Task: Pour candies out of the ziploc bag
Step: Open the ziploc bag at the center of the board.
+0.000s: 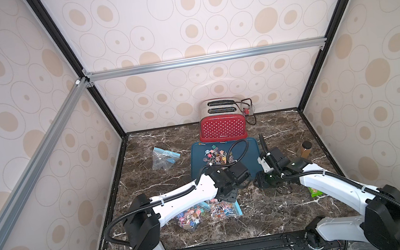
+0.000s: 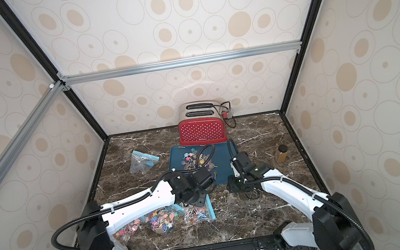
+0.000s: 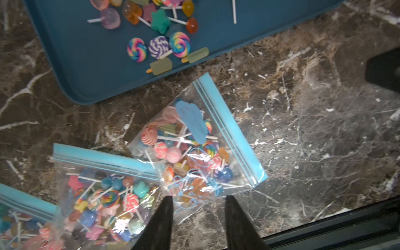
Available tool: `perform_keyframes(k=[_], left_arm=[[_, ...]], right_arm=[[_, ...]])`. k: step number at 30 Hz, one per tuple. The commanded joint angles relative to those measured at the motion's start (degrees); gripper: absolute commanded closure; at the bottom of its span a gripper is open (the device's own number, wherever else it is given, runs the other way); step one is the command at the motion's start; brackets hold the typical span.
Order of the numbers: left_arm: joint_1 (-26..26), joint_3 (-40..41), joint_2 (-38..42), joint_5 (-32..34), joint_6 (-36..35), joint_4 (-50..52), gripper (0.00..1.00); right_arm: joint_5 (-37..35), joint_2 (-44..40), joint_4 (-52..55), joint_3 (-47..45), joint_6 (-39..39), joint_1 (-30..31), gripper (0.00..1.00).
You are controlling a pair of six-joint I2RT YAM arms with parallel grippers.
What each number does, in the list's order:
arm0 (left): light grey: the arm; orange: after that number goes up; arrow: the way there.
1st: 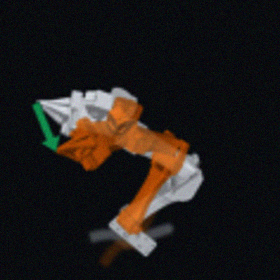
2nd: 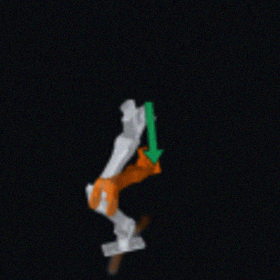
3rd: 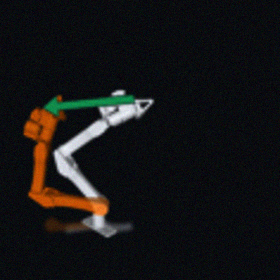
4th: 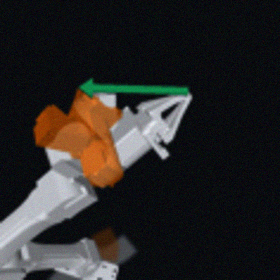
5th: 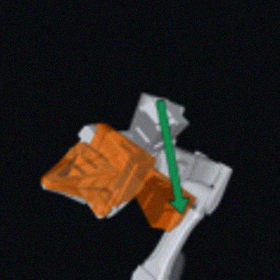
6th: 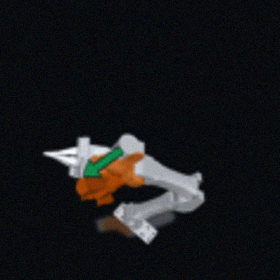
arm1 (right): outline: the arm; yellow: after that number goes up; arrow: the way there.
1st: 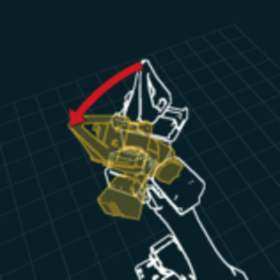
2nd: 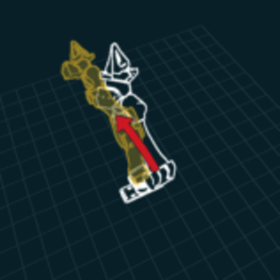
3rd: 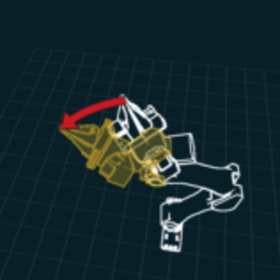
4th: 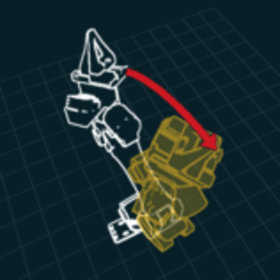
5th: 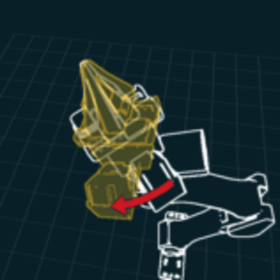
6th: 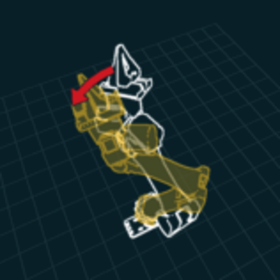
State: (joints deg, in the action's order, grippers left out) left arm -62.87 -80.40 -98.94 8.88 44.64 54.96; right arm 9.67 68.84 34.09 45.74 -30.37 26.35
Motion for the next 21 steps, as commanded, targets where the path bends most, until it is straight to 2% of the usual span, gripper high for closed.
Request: perform_keyframes(k=[1,5,7,15,21], left_arm=[[-1.9,-4.4,-4.5,-1.5,8.6,2.3,0.53],[-2.7,-6.7,-10.0,-1.6,14.3,2.3,0.46],[-2.6,-7.4,-12.0,-0.9,15.7,2.4,0.46],[-2.6,-12.0,-19.0,2.2,19.0,2.9,0.57],[-1.9,-11.9,-21.3,3.5,20.5,2.7,0.63]], right_arm=[[0.4,-4.1,1.6,-1.7,1.8,-2.6,0.51],[0.8,-8.2,2.6,-3.4,3.5,-5.8,0.51],[1.0,-9.9,3.0,-4.2,4.3,-6.8,0.50],[2.2,-13.1,2.4,-7.0,5.7,-8.1,0.50],[3.0,-13.8,2.0,-8.0,6.3,-8.5,0.50]])
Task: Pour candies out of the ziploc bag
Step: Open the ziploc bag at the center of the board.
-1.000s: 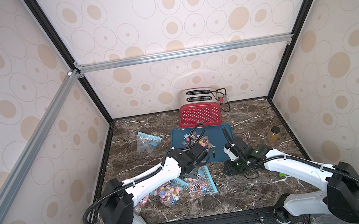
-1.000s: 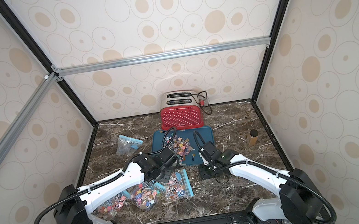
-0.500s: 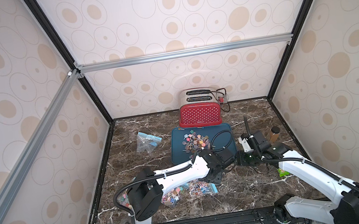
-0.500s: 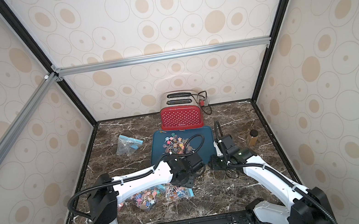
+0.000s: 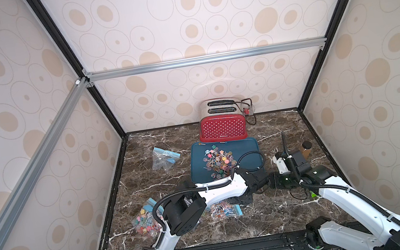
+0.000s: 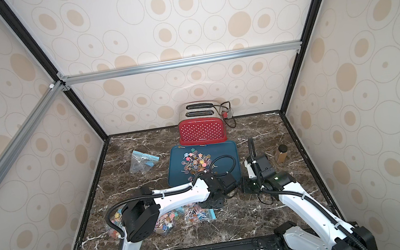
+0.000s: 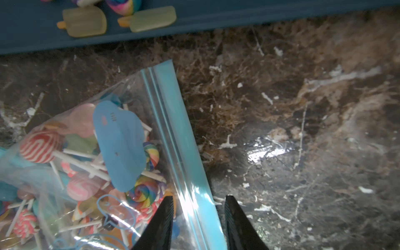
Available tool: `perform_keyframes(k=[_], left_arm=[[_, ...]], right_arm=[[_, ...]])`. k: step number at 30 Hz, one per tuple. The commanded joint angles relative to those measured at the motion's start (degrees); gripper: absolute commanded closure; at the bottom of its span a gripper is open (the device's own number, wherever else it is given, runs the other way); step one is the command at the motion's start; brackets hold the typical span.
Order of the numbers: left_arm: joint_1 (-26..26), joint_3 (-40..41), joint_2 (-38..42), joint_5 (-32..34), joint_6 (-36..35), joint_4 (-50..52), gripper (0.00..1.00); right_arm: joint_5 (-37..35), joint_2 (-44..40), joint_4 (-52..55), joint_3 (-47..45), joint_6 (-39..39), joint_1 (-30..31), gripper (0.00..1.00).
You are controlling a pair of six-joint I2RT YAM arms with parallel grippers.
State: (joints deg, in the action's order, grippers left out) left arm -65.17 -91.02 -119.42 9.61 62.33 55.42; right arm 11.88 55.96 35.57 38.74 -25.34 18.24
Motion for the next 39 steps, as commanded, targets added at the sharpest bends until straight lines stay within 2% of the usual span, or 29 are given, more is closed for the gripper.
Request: perform_keyframes(k=[1,10,29,39], left_arm=[[0.6,-1.1,-0.8,2.9,3.0,2.0,0.64],[1.7,1.9,-1.3,1.6,3.2,-1.7,0.74],[1.8,3.4,-3.4,-0.1,3.5,-2.1,0.77],[1.8,3.5,-4.3,0.8,4.2,0.6,0.93]], right_arm=[[0.9,-1.0,0.5,-1.0,1.4,-0.4,0.50],[1.2,-1.6,0.8,-1.3,1.7,-1.1,0.50],[1.4,-1.9,1.0,-1.3,2.0,-1.4,0.50],[1.7,-2.4,1.1,-1.3,2.1,-1.7,0.51]])
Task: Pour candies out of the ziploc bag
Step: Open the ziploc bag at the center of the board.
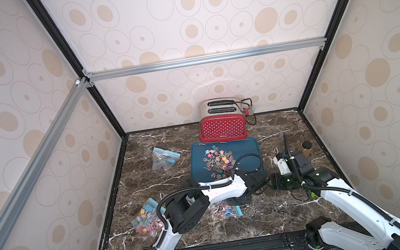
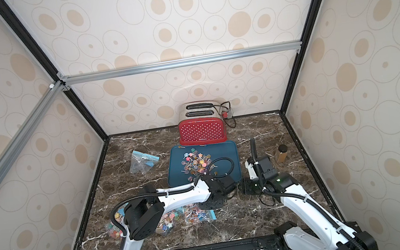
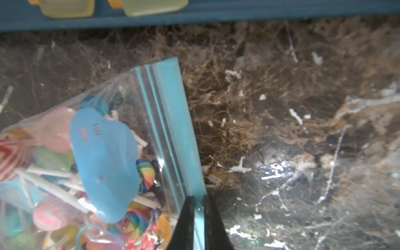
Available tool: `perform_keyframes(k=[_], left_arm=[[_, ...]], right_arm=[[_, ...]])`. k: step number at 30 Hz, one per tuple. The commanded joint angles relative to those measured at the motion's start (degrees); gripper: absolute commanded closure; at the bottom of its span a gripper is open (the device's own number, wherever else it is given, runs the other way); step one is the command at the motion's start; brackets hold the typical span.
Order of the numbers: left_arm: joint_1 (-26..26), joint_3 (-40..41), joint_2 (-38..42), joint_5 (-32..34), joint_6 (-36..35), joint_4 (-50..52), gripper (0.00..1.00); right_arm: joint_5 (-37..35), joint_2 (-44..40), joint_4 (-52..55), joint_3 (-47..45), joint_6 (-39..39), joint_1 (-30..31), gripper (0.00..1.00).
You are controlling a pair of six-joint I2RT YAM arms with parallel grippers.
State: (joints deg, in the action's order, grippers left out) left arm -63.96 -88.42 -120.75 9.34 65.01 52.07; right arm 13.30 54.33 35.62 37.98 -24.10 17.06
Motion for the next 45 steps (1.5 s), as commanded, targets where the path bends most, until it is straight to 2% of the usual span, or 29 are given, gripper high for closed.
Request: perform_keyframes(k=[1,5,13,19,24,29,45], left_arm=[[0.7,0.9,-2.8,1.3,1.5,4.3,0.94],[0.6,1.1,-1.9,2.8,1.7,5.4,1.00],[0.6,1.8,3.5,7.0,0.6,4.7,1.00],[0.6,1.9,6.5,5.6,1.1,2.5,1.00],[0.6,1.9,6.8,3.4,1.9,1.0,0.75],[0.6,2.1,5.6,1.6,2.8,0.1,0.62],[2.0,6.3,2.2,-1.0,4.8,-3.6,0.61]], right_arm=[[0.3,-0.8,1.1,-0.6,0.9,-0.6,0.51],[0.5,-0.7,1.0,-0.6,1.0,-0.7,0.51],[2.1,-0.4,0.6,-0.7,1.2,-0.7,0.52],[3.5,0.8,0.6,-0.4,1.5,-0.7,0.51],[3.5,0.8,0.7,-0.6,1.6,-0.7,0.51],[3.4,0.8,0.6,-0.5,1.7,-0.7,0.51],[3.6,0.7,0.4,-0.9,1.8,-0.7,0.51]])
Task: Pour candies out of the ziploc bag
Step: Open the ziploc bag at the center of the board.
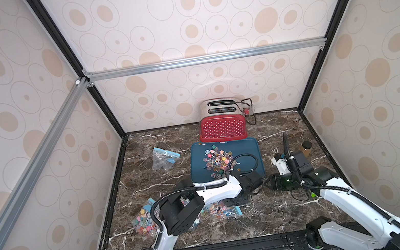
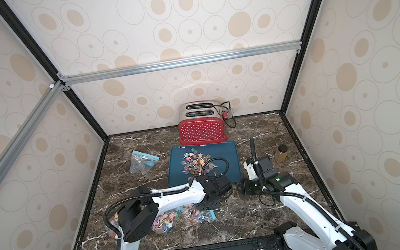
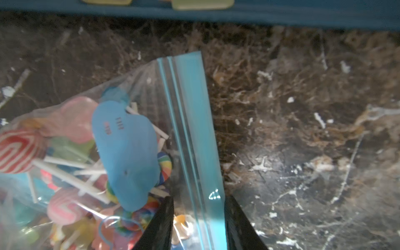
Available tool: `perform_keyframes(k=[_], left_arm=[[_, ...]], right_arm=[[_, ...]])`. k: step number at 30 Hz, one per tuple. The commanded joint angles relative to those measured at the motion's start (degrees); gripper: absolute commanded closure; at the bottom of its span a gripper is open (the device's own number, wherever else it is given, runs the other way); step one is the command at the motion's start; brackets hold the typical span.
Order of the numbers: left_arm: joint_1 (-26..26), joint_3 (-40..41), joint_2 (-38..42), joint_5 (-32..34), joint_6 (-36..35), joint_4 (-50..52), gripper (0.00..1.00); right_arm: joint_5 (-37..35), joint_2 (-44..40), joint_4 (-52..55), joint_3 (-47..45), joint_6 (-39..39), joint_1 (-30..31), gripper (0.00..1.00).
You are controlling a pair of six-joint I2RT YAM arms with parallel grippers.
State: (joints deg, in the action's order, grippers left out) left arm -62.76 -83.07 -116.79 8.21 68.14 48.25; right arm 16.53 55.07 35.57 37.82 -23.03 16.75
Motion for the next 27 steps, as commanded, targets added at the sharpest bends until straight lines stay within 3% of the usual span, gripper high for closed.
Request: perform_keyframes(k=[1,8,19,27], left_arm=[[0.9,1.0,-1.9,0.0,1.7,0.1,0.61],[0.9,1.3,-2.5,-0.5,1.7,-0.4,0.67],[1.1,3.3,-2.7,-0.4,2.0,-0.3,0.89],[1.0,5.1,0.8,0.5,0.8,-1.6,0.94]], right_arm=[[0.3,0.0,0.4,-0.7,0.7,-0.4,0.51],[0.2,-0.3,0.4,-0.8,0.7,-0.4,0.51],[-0.1,-1.1,0.6,-1.1,0.6,-0.4,0.51],[0.3,-1.1,0.8,-1.0,0.6,-0.4,0.51]])
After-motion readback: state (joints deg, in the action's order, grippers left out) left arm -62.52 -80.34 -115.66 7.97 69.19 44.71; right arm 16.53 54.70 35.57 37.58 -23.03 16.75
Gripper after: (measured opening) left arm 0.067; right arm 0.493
